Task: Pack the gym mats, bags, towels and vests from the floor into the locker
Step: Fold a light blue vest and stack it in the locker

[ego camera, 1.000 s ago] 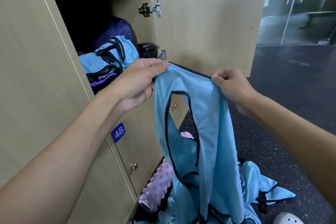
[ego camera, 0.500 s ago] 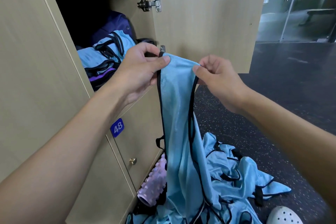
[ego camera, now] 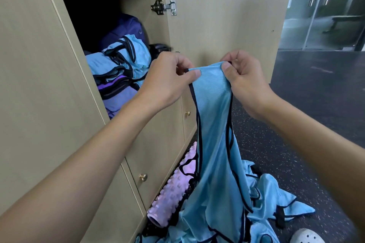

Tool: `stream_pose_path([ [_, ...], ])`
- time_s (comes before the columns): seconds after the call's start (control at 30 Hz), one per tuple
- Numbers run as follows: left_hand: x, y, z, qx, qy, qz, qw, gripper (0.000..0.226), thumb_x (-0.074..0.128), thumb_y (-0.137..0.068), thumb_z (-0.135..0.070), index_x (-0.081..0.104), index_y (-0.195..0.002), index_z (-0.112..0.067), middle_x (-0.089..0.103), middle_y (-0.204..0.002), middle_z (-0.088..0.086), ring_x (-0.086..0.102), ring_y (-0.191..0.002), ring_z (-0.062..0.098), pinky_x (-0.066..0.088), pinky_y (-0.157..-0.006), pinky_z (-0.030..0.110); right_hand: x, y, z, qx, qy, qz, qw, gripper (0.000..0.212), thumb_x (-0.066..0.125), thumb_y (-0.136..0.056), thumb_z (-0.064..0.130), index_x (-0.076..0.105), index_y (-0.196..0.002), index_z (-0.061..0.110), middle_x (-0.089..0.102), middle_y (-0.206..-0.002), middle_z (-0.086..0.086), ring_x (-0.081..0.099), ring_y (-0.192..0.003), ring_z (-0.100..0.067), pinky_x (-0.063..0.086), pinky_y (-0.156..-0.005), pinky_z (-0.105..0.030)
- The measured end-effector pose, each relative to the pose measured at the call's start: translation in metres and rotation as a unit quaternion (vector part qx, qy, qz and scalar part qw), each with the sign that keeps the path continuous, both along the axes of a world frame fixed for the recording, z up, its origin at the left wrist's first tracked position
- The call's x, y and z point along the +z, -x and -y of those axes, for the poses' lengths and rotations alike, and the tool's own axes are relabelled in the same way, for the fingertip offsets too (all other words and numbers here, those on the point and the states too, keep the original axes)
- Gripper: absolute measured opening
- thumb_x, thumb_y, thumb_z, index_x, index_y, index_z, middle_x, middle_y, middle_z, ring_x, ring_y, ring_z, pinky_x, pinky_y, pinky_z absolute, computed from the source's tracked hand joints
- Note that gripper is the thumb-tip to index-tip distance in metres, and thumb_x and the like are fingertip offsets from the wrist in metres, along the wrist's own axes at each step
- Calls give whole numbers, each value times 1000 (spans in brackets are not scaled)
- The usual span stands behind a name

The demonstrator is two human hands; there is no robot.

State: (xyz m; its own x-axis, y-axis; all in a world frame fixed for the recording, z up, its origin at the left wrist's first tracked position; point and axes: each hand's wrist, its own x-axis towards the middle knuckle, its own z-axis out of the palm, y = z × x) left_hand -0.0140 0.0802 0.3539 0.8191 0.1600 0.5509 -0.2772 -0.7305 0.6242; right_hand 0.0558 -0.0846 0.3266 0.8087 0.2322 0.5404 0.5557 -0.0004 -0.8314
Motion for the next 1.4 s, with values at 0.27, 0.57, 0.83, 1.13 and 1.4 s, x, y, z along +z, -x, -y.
stream_pose_path([
  [0.27,2,-3,-8,-47,90,17,995,11,67,-94,-14,57,-98,-16,64,-79,-1,52,-60,-1,41,-59,16,0,15,-5,78,53,2,996,20,52,-101,5,62,-88,17,62,-70,6,52,-62,-5,43,-62,-18],
  [0.57,-1,4,-2,-91,14,-18,996,23,67,-95,-16,62,-76,-5,49,-65,3,38,-56,7,30,-51,21,-5,22,-9,122,-5,-75,990,18,55,-100,8,49,-108,23,60,-81,-13,52,-67,-17,44,-63,-30],
  [0.83,3,1,1,-47,80,101,991,29,65,-96,-18,51,-73,-8,46,-68,17,40,-61,13,32,-55,25,-17,28,-15,64,89,-86,990,13,54,-88,0,63,-94,6,67,-85,-18,52,-73,-18,43,-68,-33],
  [1.13,13,-2,-9,-36,380,65,922,20,37,-106,-16,31,-87,-20,34,-63,5,32,-43,16,36,-46,27,-24,20,-8,45,160,-25,986,9,61,-96,10,65,-89,6,63,-72,2,47,-56,0,41,-54,-12],
  [1.4,-14,8,-12,-19,-276,-122,953,32,77,-81,-47,74,-108,-28,72,-99,-4,64,-92,17,50,-83,32,-24,24,-4,-8,287,103,952,14,58,-89,4,63,-84,16,59,-68,0,43,-57,-6,35,-55,-15],
])
